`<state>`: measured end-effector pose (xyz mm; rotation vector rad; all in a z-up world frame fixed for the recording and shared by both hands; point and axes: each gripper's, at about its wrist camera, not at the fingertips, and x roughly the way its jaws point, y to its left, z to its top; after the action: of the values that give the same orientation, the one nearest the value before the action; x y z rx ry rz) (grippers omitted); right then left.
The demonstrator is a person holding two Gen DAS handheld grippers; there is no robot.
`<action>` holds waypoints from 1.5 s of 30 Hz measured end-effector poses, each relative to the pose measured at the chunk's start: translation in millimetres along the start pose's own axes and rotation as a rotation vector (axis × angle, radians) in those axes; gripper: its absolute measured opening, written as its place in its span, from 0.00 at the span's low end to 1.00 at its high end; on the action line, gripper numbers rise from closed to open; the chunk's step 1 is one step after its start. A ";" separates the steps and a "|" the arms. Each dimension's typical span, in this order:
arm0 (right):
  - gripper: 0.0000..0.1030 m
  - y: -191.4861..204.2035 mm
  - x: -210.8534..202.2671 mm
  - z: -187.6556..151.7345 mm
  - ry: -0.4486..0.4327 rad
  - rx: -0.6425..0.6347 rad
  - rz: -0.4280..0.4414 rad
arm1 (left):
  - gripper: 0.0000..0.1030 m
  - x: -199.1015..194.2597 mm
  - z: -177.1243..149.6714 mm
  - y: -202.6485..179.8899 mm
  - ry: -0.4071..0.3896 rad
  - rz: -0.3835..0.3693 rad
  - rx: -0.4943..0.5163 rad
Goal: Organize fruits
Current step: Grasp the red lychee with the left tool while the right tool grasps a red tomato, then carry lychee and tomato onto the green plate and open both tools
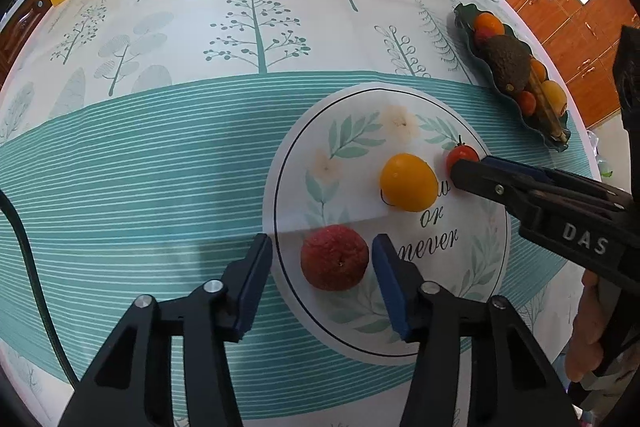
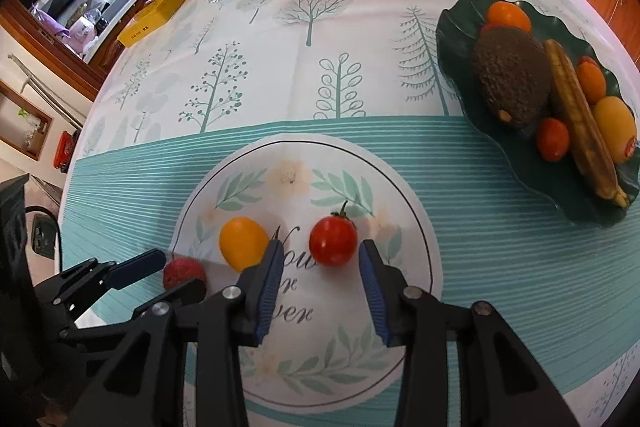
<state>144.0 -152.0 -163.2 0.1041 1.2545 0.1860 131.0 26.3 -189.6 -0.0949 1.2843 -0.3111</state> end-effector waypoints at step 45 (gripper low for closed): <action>0.25 -42.0 -59.4 -32.2 -0.077 -0.003 0.053 | 0.31 -45.3 19.7 -80.5 -0.086 0.001 0.094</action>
<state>99.1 -205.6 -125.3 0.1411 1.1750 0.2278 124.5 -39.9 -122.5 -0.0276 1.1831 -0.3625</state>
